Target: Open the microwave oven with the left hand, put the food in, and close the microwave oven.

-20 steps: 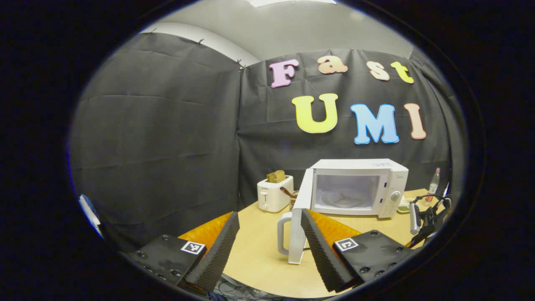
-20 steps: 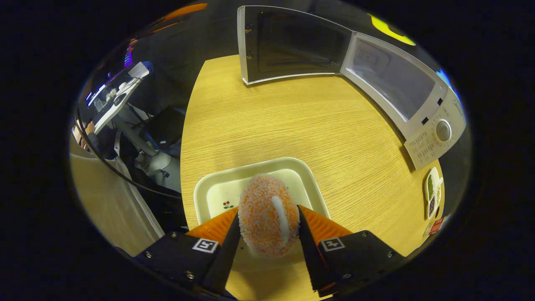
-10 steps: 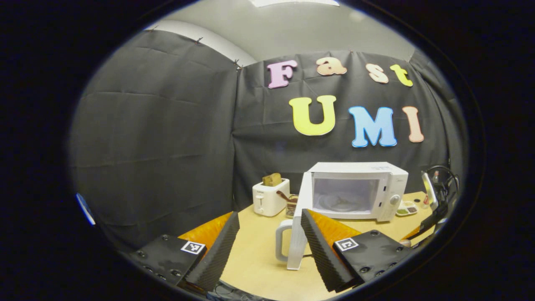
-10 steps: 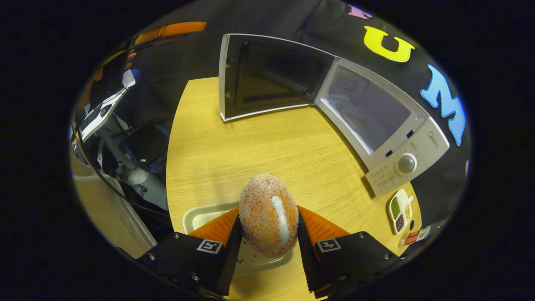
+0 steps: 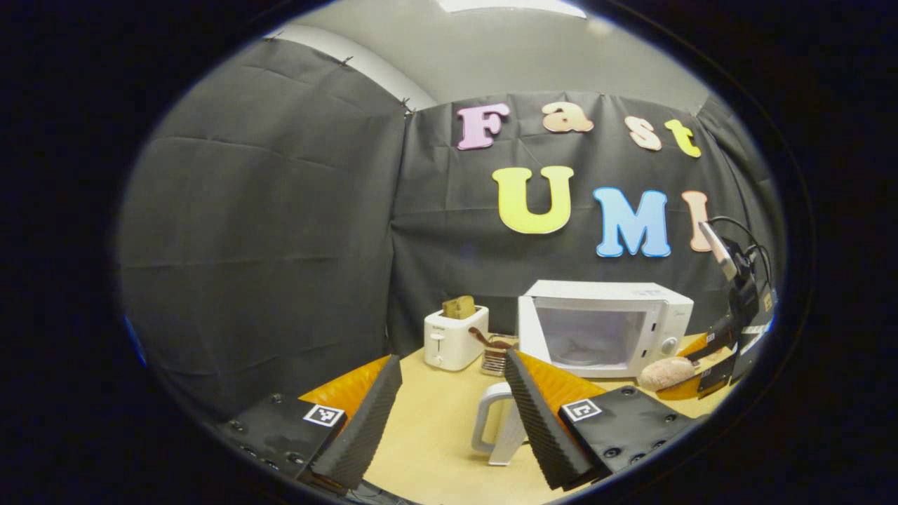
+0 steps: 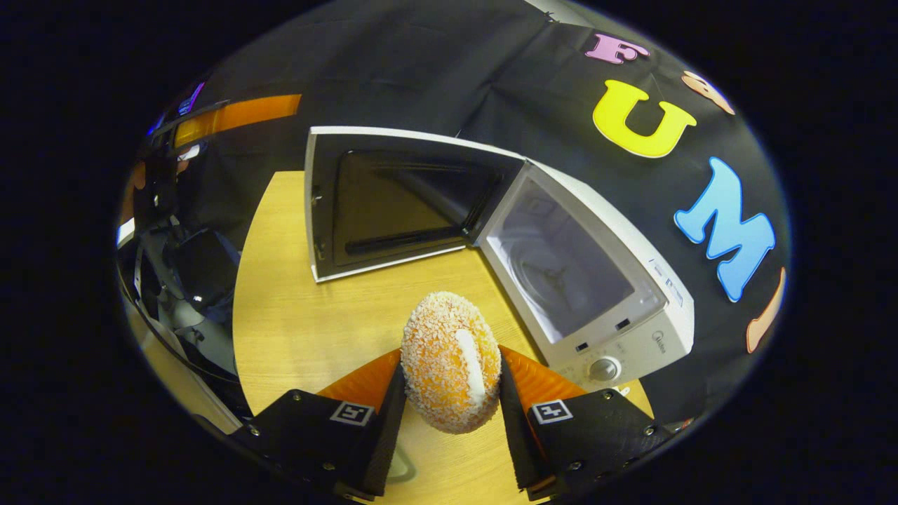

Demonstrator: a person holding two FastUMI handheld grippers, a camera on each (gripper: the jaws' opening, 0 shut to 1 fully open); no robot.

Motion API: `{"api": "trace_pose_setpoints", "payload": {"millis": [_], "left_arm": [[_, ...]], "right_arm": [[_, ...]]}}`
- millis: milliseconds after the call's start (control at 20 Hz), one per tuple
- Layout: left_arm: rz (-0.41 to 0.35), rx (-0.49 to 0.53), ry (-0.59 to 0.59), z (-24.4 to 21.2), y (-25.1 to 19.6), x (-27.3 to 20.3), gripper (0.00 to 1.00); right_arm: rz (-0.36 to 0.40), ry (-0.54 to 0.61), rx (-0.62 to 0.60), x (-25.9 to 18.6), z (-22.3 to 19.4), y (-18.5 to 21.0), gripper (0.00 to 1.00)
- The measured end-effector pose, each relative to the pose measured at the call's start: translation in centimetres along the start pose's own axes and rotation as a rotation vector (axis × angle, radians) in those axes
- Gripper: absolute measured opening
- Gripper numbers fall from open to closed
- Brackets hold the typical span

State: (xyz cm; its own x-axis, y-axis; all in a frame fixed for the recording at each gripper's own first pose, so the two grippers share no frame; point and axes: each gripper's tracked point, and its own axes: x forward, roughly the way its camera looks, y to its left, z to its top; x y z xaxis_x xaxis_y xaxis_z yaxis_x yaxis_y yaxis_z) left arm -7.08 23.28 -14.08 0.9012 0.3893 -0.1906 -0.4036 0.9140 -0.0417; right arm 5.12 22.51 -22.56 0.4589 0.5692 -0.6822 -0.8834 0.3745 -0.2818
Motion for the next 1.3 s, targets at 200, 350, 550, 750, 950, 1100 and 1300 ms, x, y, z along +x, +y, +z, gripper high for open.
{"api": "trace_pose_setpoints", "payload": {"millis": [200,350,550,750,950,1100,1300], "left_arm": [[0.035,-0.021,0.0,-0.4,2.7,1.0,0.97],[0.055,-0.035,0.002,-0.6,4.7,1.7,0.94],[0.083,-0.018,0.0,-0.4,7.3,2.4,0.94],[0.102,-0.007,0.01,-0.7,9.3,2.4,0.94],[0.13,0.001,0.02,-0.5,10.9,2.2,0.94],[0.149,0.001,0.035,-1.1,11.4,2.3,0.94],[0.165,-0.017,0.07,-2.0,12.1,2.5,0.94]], "right_arm": [[-0.054,-0.015,-0.015,2.5,2.5,-2.7,0.67],[-0.095,-0.033,-0.007,4.5,4.1,-4.6,0.67],[-0.154,-0.047,0.007,7.5,5.6,-6.9,0.67],[-0.196,-0.036,0.008,11.7,6.1,-8.7,0.67],[-0.252,-0.017,-0.031,15.6,6.0,-10.8,0.67],[-0.266,0.006,-0.043,18.3,5.7,-11.7,0.67],[-0.302,0.04,-0.057,21.5,4.6,-13.2,0.67]]}}
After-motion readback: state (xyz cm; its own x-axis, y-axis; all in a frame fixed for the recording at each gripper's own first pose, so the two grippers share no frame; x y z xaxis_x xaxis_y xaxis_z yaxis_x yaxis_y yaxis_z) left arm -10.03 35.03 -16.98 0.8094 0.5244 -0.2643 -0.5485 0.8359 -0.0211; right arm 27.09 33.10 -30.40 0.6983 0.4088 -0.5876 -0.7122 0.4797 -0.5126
